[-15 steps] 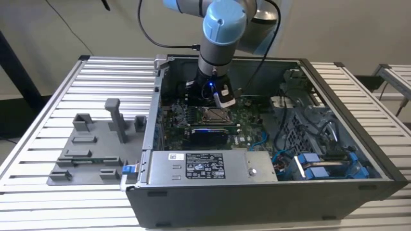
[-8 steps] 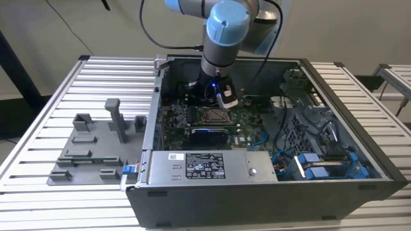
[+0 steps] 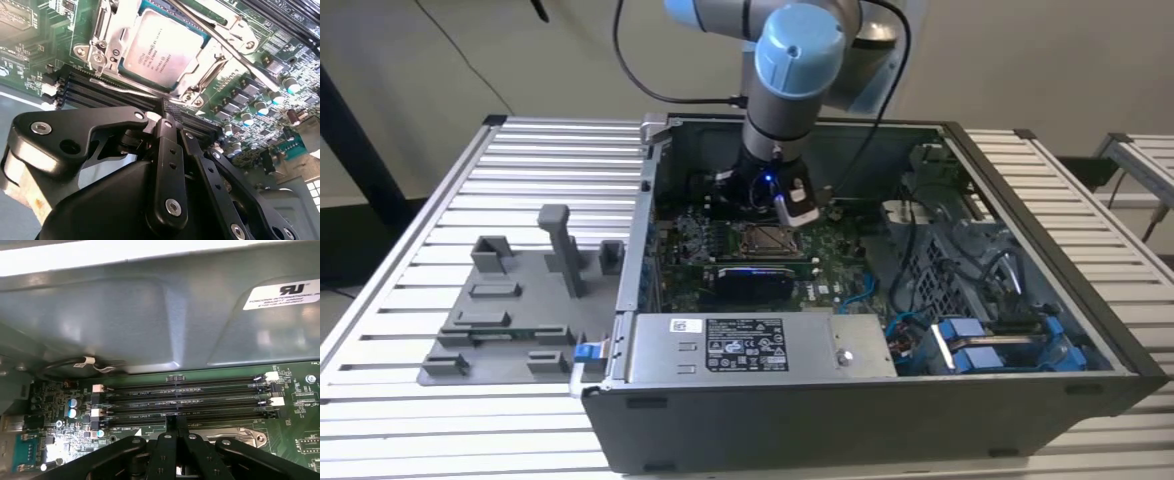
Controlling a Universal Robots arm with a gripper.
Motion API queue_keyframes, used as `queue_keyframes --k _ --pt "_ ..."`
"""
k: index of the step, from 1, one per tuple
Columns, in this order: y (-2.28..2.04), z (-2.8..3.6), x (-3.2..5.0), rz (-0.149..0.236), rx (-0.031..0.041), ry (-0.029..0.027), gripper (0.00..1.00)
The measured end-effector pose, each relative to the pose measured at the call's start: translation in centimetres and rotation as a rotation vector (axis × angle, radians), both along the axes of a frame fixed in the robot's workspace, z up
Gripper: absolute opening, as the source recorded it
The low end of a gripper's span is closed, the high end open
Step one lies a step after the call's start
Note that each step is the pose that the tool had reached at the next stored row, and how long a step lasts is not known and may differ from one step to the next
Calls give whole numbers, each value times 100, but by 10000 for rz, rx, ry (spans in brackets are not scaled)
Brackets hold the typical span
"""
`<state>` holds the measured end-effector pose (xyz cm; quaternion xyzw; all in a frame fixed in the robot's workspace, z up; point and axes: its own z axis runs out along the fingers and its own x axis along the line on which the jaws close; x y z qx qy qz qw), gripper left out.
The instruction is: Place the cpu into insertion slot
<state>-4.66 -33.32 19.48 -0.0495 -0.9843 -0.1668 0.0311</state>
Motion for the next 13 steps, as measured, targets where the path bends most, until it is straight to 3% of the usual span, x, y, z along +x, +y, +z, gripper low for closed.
queue_keyframes --k 13 --pt "0 -13 169 1 3 -2 11"
